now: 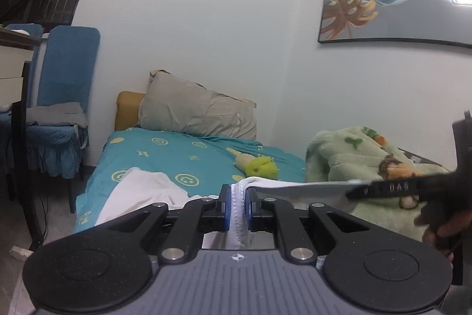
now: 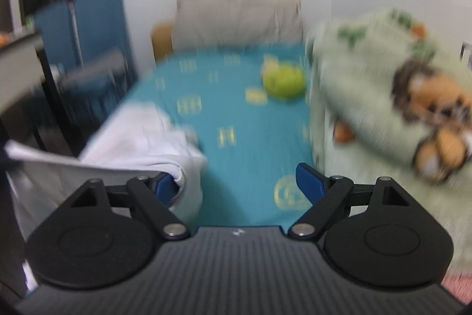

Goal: Fold clothes

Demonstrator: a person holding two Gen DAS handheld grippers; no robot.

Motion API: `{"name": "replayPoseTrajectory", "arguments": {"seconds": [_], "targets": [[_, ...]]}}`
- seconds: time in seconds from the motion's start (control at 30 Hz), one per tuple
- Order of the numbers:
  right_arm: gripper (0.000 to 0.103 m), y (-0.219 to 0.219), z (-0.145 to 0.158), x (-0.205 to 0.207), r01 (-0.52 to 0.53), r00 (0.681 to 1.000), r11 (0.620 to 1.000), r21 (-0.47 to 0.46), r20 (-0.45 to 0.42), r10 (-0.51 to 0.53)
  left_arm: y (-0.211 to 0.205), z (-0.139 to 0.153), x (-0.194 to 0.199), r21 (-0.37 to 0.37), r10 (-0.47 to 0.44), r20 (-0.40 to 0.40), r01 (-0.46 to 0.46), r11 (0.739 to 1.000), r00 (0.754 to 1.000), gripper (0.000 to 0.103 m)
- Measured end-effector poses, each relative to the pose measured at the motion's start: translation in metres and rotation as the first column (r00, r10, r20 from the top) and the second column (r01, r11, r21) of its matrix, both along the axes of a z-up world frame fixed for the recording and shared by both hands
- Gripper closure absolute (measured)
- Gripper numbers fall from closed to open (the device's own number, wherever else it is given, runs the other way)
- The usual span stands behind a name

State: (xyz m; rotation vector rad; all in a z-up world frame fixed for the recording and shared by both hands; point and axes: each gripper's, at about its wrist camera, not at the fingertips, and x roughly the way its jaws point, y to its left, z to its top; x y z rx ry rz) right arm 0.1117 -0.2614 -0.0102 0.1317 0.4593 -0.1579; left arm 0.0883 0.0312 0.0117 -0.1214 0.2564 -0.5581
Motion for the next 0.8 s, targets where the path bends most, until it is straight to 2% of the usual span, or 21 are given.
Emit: {"name": "replayPoseTrajectory", "arguments": {"seconds": [0.07, 0.13, 0.23, 0.3, 0.4, 0.5, 0.63, 0.73, 0.8], "targets": [[0.018, 0.0, 0.001, -0.001, 0.013, 0.998, 1.0, 0.0, 0.055, -0.013, -0.001, 0.004, -0.006, -0.004, -0.018, 0.022, 0.019, 1.0, 1.0, 0.092], [0.018, 0.005, -0.008, 0.006, 0.01, 0.999, 1.0, 0.001, 0.041, -0.01, -0.001, 0.007, -0.01, -0.019, -0.029, 0.034, 0.03, 0.999, 0.999, 0.092], [0.018, 0.018, -0.031, 0.03, -0.046, 0.996, 0.999, 0.0, -0.078, 0.046, 0.0, 0.01, -0.011, -0.032, -0.031, 0.036, 0.032, 0.999, 0.999, 0.092], [0.018, 0.031, -0.051, 0.048, -0.102, 0.977, 0.995, 0.002, -0.19, 0.1, 0.001, 0.011, -0.011, -0.039, -0.028, 0.031, 0.029, 0.999, 0.999, 0.092], [0.018, 0.047, -0.071, 0.064, -0.085, 0.965, 0.995, -0.047, -0.251, 0.071, 0.003, 0.01, -0.008, -0.034, -0.017, 0.007, 0.017, 0.999, 1.0, 0.092], [0.018, 0.045, -0.069, 0.066, 0.032, 0.982, 0.997, -0.073, -0.184, -0.045, 0.004, 0.007, -0.005, -0.011, -0.004, -0.015, 0.004, 1.0, 1.0, 0.092], [0.018, 0.023, -0.052, 0.049, 0.142, 0.99, 0.989, 0.028, -0.028, -0.141, -0.004, -0.003, 0.002, 0.049, -0.002, -0.07, 0.005, 0.999, 0.998, 0.091], [0.018, 0.009, -0.043, 0.039, 0.182, 0.982, 0.98, 0.078, 0.034, -0.185, -0.013, -0.014, 0.006, 0.095, -0.011, -0.105, 0.021, 0.995, 0.994, 0.087], [0.018, 0.002, -0.041, 0.039, 0.185, 0.981, 0.976, 0.114, 0.039, -0.19, -0.019, -0.022, 0.009, 0.126, -0.017, -0.128, 0.033, 0.992, 0.992, 0.086]]}}
